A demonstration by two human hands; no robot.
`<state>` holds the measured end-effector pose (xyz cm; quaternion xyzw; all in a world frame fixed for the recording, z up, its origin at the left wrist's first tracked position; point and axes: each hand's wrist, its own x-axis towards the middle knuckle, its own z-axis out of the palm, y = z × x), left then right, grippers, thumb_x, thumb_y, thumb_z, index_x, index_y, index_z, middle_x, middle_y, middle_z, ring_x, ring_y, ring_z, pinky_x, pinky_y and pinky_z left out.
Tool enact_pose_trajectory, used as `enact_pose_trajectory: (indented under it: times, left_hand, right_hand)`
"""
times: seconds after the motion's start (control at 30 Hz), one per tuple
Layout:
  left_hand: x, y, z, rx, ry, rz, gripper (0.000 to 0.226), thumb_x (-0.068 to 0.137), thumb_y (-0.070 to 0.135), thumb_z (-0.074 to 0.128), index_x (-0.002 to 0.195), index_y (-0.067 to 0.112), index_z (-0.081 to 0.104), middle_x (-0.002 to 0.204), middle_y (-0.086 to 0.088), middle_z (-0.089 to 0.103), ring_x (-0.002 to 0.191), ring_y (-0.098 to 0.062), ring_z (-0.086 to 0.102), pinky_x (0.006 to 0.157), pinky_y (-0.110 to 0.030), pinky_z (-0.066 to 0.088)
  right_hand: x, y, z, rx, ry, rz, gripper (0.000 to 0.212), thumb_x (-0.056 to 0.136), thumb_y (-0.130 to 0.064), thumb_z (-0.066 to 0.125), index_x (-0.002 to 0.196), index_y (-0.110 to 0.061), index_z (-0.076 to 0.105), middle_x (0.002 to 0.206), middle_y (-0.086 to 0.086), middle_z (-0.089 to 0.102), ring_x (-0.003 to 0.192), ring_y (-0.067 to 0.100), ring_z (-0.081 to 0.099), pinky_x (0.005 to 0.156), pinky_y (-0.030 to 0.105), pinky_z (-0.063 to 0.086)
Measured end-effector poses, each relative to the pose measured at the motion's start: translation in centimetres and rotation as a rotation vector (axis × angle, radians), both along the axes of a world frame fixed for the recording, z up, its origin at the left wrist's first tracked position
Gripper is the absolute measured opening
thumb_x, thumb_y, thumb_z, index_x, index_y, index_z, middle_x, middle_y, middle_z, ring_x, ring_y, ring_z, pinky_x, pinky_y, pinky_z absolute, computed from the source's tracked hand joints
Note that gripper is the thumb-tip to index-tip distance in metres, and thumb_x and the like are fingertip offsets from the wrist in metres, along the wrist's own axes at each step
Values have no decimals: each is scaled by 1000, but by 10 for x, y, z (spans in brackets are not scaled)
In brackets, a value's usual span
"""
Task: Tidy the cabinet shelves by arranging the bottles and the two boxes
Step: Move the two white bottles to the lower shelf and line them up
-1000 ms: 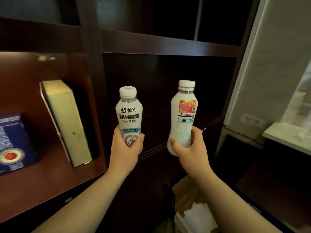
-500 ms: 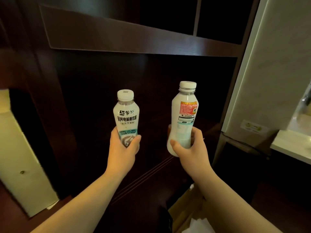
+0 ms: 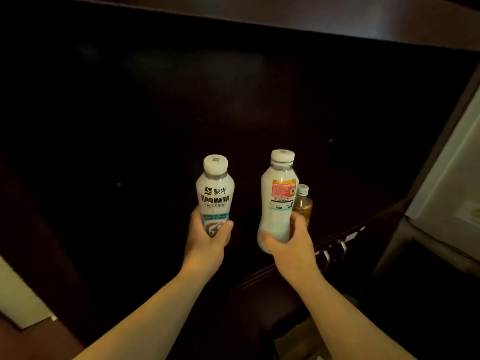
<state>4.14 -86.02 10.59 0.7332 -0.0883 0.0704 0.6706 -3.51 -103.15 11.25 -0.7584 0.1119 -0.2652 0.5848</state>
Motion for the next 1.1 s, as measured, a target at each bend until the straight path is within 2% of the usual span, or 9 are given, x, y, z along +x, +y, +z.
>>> enact_pose_trajectory:
  times: [0.1, 0.17, 0.23, 0.37, 0.5, 0.6, 0.83, 0.97, 1.1]
  left_hand:
    - [8, -17, -17, 60, 54, 75, 59, 88, 25, 75, 137, 38, 44, 109, 11, 64, 86, 19, 60, 55, -2, 45]
    - [12, -28, -30, 85, 66, 104, 61, 88, 26, 75, 139, 37, 42, 111, 15, 63, 87, 16, 61, 57, -4, 46]
    - [14, -40, -44, 69, 67, 112, 61, 89, 21, 75, 138, 36, 43, 112, 17, 62, 90, 21, 59, 60, -3, 46]
    - [17, -57, -70, 39, 79, 150, 60, 88, 13, 75, 135, 34, 44, 114, 13, 62, 94, 23, 57, 64, -1, 45]
    - [20, -64, -88, 27, 102, 189, 56, 88, 13, 75, 123, 46, 47, 113, 13, 64, 94, 19, 59, 65, -2, 47]
    - [20, -67, -97, 59, 108, 204, 55, 89, 15, 75, 114, 53, 45, 113, 8, 65, 96, 14, 62, 67, -5, 48]
    - [26, -68, -109, 107, 92, 205, 50, 88, 25, 75, 120, 49, 45, 114, 8, 67, 99, 6, 64, 71, -13, 52]
    - [27, -64, -111, 109, 88, 184, 50, 87, 30, 75, 118, 56, 45, 115, 11, 66, 102, 5, 64, 74, -15, 53]
    - [26, -62, -112, 111, 91, 157, 52, 82, 38, 73, 121, 58, 44, 117, 13, 66, 105, 5, 64, 79, -18, 51]
  right_hand:
    - [28, -16, -26, 15, 41, 74, 61, 73, -33, 85, 114, -54, 45, 107, -35, 62, 97, -16, 59, 66, 5, 49]
    - [45, -26, -43, 33, 80, 124, 62, 77, -28, 84, 119, -51, 45, 108, -25, 65, 99, -17, 58, 68, 4, 48]
    - [59, -35, -59, 36, 112, 178, 62, 79, -25, 83, 121, -48, 45, 112, -20, 64, 99, -18, 58, 68, 4, 48]
    - [76, -47, -87, -1, 169, 235, 61, 79, -28, 83, 112, -58, 42, 114, -22, 62, 100, -22, 55, 67, 2, 46]
    - [83, -57, -104, -6, 184, 262, 65, 77, -34, 82, 125, -51, 41, 117, -23, 61, 102, -22, 54, 69, 3, 46]
    - [85, -66, -113, 9, 188, 271, 65, 78, -34, 81, 125, -53, 41, 117, -23, 62, 104, -19, 56, 71, 6, 48]
    - [90, -77, -124, -10, 190, 306, 66, 80, -29, 81, 129, -48, 41, 120, -24, 60, 104, -21, 54, 73, 4, 46]
    - [95, -73, -124, -35, 182, 329, 67, 80, -30, 81, 132, -44, 41, 122, -18, 60, 108, -7, 59, 87, 20, 50]
    - [98, -67, -124, -56, 170, 303, 71, 78, -30, 83, 133, -41, 40, 124, -17, 59, 110, -3, 59, 92, 29, 53]
